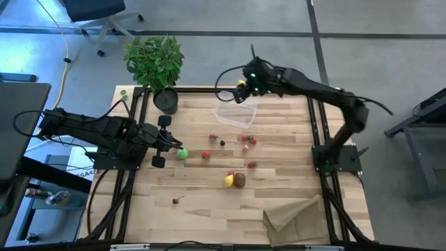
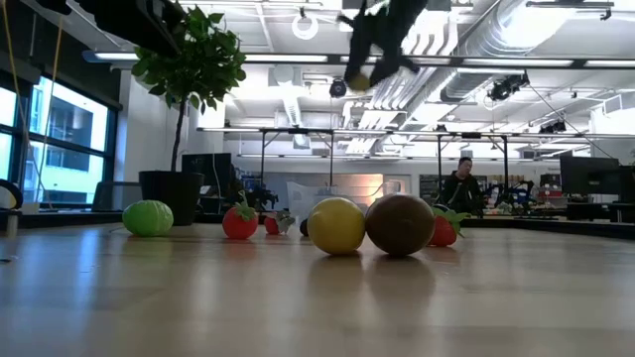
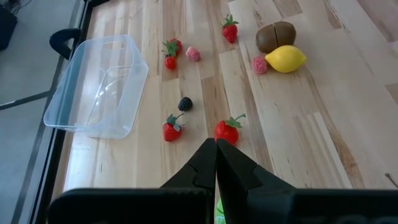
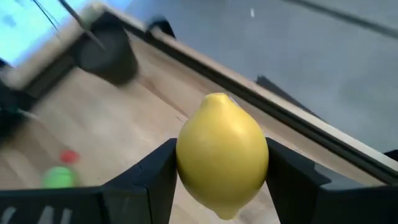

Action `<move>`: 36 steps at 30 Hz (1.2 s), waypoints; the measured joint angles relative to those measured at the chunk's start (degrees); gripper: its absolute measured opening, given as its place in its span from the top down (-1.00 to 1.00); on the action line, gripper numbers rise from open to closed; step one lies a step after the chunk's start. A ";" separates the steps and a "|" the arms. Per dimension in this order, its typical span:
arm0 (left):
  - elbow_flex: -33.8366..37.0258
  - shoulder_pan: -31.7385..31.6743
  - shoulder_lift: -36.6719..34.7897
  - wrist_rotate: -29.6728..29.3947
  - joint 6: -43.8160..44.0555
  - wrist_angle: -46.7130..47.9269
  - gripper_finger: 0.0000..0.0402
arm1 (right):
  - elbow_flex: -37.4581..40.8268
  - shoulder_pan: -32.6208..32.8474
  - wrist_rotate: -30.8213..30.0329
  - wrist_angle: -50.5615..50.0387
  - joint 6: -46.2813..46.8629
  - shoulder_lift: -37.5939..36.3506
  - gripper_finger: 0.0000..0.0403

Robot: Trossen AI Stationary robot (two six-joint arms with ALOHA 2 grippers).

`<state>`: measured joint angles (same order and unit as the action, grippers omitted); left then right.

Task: Pick and placing Produce into tupperware
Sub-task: Put the right lemon into the transparent bin

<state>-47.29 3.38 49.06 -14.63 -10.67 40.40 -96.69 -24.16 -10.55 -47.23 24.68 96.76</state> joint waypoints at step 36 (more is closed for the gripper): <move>0.00 0.01 0.00 0.00 0.01 0.00 0.99 | 0.05 -1.68 5.56 3.79 -13.29 29.01 0.04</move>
<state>-47.29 3.39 49.06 -14.63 -10.66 40.41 -96.64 -25.85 -4.99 -43.44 11.39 125.78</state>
